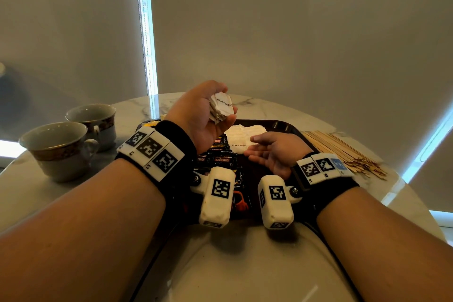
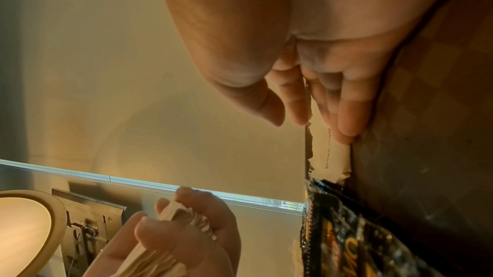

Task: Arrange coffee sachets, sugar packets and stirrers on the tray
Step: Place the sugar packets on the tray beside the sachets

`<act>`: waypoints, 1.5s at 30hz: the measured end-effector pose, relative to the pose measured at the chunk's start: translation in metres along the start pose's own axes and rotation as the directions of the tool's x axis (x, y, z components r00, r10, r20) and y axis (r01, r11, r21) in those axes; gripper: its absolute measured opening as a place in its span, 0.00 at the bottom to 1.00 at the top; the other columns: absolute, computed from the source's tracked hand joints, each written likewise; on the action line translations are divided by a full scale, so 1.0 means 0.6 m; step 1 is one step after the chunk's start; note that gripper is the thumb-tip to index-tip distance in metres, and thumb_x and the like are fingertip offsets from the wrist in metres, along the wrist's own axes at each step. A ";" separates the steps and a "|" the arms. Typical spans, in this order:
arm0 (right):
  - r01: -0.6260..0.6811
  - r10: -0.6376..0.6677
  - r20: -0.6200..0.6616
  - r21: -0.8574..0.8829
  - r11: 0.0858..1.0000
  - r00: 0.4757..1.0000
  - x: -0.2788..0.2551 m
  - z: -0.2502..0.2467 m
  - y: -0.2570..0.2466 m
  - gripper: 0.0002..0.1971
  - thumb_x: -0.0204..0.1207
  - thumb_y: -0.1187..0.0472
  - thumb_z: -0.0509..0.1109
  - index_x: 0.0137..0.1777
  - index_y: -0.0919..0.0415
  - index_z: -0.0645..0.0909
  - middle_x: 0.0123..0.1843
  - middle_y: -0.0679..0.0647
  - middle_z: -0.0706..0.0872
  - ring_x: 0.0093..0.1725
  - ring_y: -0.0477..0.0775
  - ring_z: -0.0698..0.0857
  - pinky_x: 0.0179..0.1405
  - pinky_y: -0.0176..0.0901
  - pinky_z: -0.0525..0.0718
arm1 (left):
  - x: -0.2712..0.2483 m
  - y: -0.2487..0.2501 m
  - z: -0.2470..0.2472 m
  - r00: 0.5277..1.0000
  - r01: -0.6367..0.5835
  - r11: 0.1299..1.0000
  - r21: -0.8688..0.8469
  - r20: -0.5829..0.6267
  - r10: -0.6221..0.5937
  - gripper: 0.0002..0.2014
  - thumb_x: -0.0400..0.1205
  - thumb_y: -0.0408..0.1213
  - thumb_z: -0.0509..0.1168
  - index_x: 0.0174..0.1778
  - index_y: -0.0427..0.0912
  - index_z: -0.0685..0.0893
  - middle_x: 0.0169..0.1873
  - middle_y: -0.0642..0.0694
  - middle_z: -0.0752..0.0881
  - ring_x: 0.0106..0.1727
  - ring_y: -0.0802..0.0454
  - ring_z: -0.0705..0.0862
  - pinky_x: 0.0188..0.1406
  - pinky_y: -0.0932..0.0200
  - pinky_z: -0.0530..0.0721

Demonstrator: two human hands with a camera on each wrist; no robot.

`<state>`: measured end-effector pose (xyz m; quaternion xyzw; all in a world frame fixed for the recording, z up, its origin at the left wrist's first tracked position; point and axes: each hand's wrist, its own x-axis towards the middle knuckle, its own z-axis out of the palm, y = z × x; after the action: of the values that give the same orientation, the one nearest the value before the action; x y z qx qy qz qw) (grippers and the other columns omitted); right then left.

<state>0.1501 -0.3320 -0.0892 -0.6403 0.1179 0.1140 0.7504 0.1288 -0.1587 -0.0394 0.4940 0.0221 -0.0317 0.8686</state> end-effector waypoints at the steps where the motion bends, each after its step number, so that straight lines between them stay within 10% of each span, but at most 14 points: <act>1: 0.003 -0.003 0.008 0.006 1.000 1.000 0.000 0.000 0.001 0.18 0.85 0.66 0.65 0.72 0.72 0.75 0.53 0.65 0.83 0.46 0.57 0.87 0.44 0.43 0.88 | 0.000 0.000 0.000 1.000 -0.002 1.000 -0.001 0.001 0.002 0.08 0.84 0.40 0.69 0.53 0.39 0.85 0.47 0.35 0.85 0.46 0.43 0.86 0.28 0.60 0.85; 14: 0.271 -0.272 0.010 0.038 0.962 0.962 -0.027 -0.012 -0.023 0.09 0.84 0.58 0.67 0.57 0.64 0.82 0.41 0.56 0.84 0.37 0.52 0.85 0.36 0.44 0.80 | -0.005 -0.007 0.003 0.995 0.004 0.999 -0.048 0.104 0.002 0.13 0.86 0.28 0.56 0.61 0.39 0.83 0.61 0.30 0.83 0.61 0.32 0.89 0.42 0.52 0.93; 19: 0.341 -0.330 0.214 -0.015 0.940 0.919 -0.054 -0.010 -0.030 0.22 0.72 0.46 0.74 0.58 0.63 0.83 0.39 0.53 0.84 0.34 0.48 0.82 0.33 0.42 0.74 | -0.007 -0.010 0.001 0.982 0.007 0.999 0.032 0.190 -0.013 0.12 0.87 0.30 0.58 0.58 0.41 0.86 0.52 0.36 0.88 0.44 0.45 0.90 0.35 0.58 0.91; 25: 0.416 -0.411 0.202 0.020 0.909 0.889 -0.062 0.005 -0.027 0.02 0.82 0.65 0.69 0.51 0.64 0.82 0.37 0.55 0.87 0.32 0.50 0.80 0.29 0.42 0.72 | -0.011 -0.021 0.008 0.980 -0.017 0.990 0.141 0.200 -0.011 0.09 0.87 0.28 0.61 0.57 0.41 0.84 0.43 0.39 0.90 0.36 0.49 0.88 0.27 0.62 0.86; 32: 0.420 -0.433 0.048 0.174 0.891 0.900 -0.055 0.004 -0.031 0.05 0.82 0.69 0.65 0.56 0.63 0.77 0.46 0.60 0.90 0.42 0.56 0.89 0.33 0.45 0.85 | -0.014 -0.024 0.006 0.969 0.014 0.975 0.220 0.239 -0.068 0.09 0.86 0.31 0.62 0.56 0.41 0.86 0.47 0.40 0.87 0.40 0.50 0.85 0.28 0.62 0.85; 39: 0.467 -0.479 0.102 0.120 0.876 0.872 -0.059 0.004 -0.034 0.09 0.83 0.68 0.63 0.58 0.59 0.82 0.36 0.51 0.91 0.31 0.49 0.88 0.30 0.45 0.80 | -0.010 -0.025 0.008 0.965 0.035 0.964 0.265 0.243 -0.102 0.25 0.75 0.49 0.74 0.63 0.38 0.85 0.44 0.42 0.85 0.36 0.52 0.84 0.25 0.63 0.83; 45: 0.455 -0.474 0.143 0.148 0.878 0.869 -0.062 0.005 -0.033 0.10 0.83 0.65 0.66 0.62 0.64 0.82 0.42 0.58 0.89 0.35 0.53 0.87 0.29 0.45 0.79 | -0.007 -0.028 0.012 0.977 -0.038 0.941 0.336 0.210 -0.036 0.15 0.86 0.38 0.67 0.67 0.35 0.83 0.49 0.39 0.86 0.37 0.51 0.85 0.31 0.61 0.82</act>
<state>0.1215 -0.3328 -0.0583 -0.5952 -0.0998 -0.0209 0.7971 0.1232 -0.1731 -0.0497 0.6293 -0.0771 -0.0873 0.7684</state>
